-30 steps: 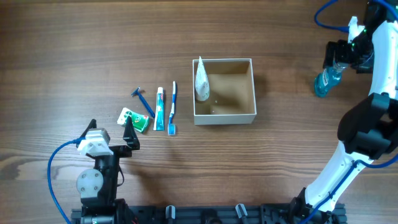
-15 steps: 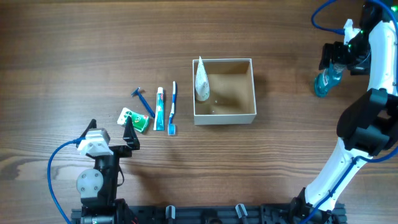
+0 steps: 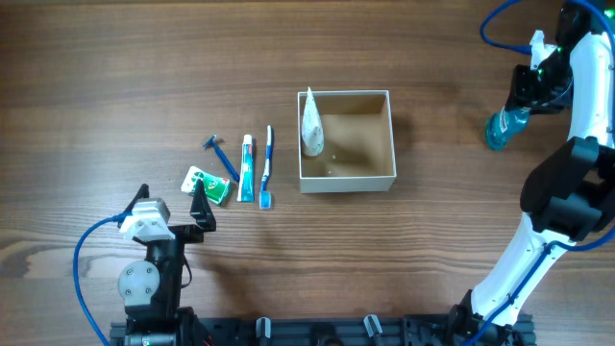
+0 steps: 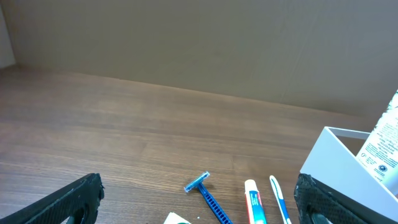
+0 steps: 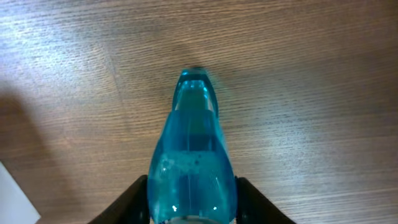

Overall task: Pack container
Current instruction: 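Lower the right gripper and close it on the mouthwash bottle, then lift the mouthwash bottle and carry it toward the box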

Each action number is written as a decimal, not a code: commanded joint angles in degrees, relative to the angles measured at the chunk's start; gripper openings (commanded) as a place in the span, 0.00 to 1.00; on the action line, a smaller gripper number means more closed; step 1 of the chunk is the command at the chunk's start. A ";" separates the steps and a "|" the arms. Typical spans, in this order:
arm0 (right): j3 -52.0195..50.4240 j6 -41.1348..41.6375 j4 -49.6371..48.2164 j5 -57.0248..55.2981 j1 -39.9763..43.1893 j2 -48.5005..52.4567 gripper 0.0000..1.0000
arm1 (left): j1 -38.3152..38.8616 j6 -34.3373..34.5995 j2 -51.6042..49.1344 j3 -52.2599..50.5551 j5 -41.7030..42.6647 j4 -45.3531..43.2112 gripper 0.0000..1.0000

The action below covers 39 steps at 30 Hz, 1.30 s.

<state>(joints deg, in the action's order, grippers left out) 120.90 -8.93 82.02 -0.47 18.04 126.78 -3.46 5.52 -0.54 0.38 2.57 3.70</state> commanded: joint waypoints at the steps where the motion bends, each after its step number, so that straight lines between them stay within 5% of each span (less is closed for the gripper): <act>1: 0.46 0.07 0.22 0.57 -0.11 0.90 0.32 | 0.28 0.96 0.15 -0.04 -0.70 0.61 1.00; 10: 0.48 0.17 1.38 0.59 -0.13 0.90 0.05 | 0.28 0.96 0.15 -0.04 -0.70 0.61 1.00; 23: 0.74 3.39 2.89 11.74 -0.20 -2.64 0.04 | 0.28 0.96 0.15 -0.04 -0.72 0.61 1.00; 39: 0.79 9.46 -0.07 13.35 -7.04 -27.19 0.04 | 0.28 0.96 0.15 -0.04 -0.70 0.61 1.00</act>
<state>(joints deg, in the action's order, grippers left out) 120.77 -2.57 83.29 9.10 14.46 104.90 -3.46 5.50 -0.54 0.38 2.57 3.70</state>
